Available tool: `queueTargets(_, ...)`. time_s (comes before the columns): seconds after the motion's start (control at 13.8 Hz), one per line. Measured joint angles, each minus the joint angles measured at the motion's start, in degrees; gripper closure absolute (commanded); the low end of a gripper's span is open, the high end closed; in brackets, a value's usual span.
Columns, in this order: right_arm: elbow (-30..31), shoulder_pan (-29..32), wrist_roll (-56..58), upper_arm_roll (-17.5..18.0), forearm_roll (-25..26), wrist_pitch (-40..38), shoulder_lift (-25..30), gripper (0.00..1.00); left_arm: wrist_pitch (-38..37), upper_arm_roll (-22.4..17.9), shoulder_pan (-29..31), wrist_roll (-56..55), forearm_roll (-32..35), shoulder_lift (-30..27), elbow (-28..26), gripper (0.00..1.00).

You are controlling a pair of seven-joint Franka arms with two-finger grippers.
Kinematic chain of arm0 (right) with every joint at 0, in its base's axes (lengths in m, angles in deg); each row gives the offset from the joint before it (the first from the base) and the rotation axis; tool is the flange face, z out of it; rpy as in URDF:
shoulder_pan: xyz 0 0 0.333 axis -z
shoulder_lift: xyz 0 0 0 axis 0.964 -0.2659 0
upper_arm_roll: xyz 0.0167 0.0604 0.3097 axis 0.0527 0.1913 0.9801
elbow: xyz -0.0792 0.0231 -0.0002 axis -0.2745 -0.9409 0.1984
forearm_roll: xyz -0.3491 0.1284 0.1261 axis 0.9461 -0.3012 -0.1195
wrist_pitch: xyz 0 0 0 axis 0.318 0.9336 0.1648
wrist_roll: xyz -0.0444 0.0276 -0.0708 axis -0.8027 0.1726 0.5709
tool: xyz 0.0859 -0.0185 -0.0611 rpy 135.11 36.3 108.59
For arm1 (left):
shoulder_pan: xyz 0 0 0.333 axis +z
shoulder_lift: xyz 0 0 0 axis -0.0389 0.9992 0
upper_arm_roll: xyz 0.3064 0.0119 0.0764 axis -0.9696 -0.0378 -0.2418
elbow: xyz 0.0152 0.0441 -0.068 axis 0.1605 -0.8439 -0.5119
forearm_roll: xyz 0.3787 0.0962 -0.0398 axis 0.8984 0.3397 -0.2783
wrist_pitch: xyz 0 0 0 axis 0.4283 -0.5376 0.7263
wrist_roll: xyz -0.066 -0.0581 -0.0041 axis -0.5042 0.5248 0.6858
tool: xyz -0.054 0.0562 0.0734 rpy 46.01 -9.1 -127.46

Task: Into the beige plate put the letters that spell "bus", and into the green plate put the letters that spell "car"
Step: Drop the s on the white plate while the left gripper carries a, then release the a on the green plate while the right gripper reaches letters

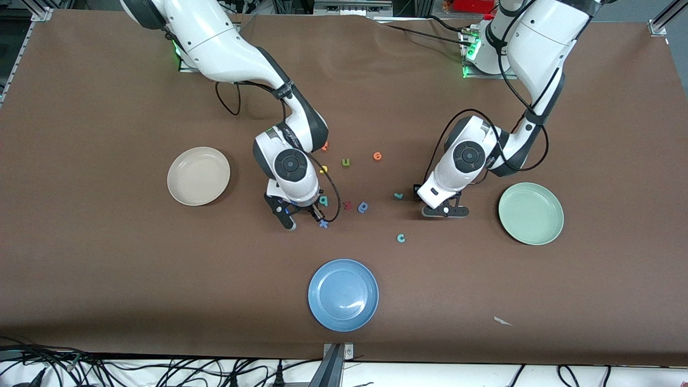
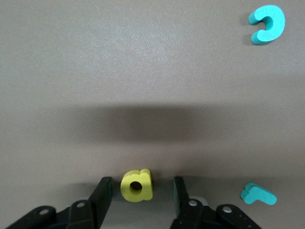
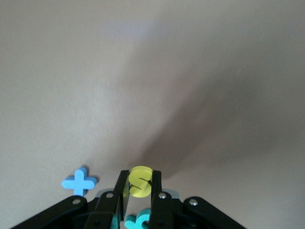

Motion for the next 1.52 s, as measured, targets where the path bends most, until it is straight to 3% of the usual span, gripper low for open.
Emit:
queueTargets(0.22,0.2,3.0,12.8,-2.0,0.0,-11.4,5.0,0.91,-0.5,-0.2,0.0,0.0,0.0,0.0,0.4,0.7)
queueTargets(0.36,4.5,4.2,23.7,-4.9,0.0,-14.4,9.1,0.91,-1.3,-0.4,0.0,-0.1,0.1,-0.2,0.5,0.8)
queueTargets(0.73,26.6,4.6,43.1,-12.1,-0.1,-8.5,21.5,0.91,-2.5,-0.4,0.1,0.0,0.1,-0.2,1.0,0.9)
queueTargets(0.87,35.2,4.7,46.6,-13.5,-0.1,-3.0,24.7,0.9,-8.8,-0.6,0.9,1.7,1.1,-0.2,4.1,0.91)
queueTargets(0.94,38.8,4.7,48.0,-13.8,-0.1,0.2,25.4,0.78,-12.4,-0.7,1.9,3.9,1.3,-0.3,6.2,0.91)
queueTargets(1.09,44.4,4.7,49.3,-14.2,-0.1,6.0,25.5,0.0,-16.1,-0.8,5.6,10.8,1.4,-1.1,9.1,0.93)
queueTargets(1.31,46.2,4.6,49.4,-14.3,-0.1,7.9,25.4,0.0,-16.7,-1.2,13.2,22.5,2.5,-2.0,9.5,0.94)
queueTargets(1.52,43.5,4.3,48.3,-13.8,-0.1,7.2,26.5,0.01,-16.7,-1.2,19.9,29.3,8.4,-2.2,9.5,0.92)
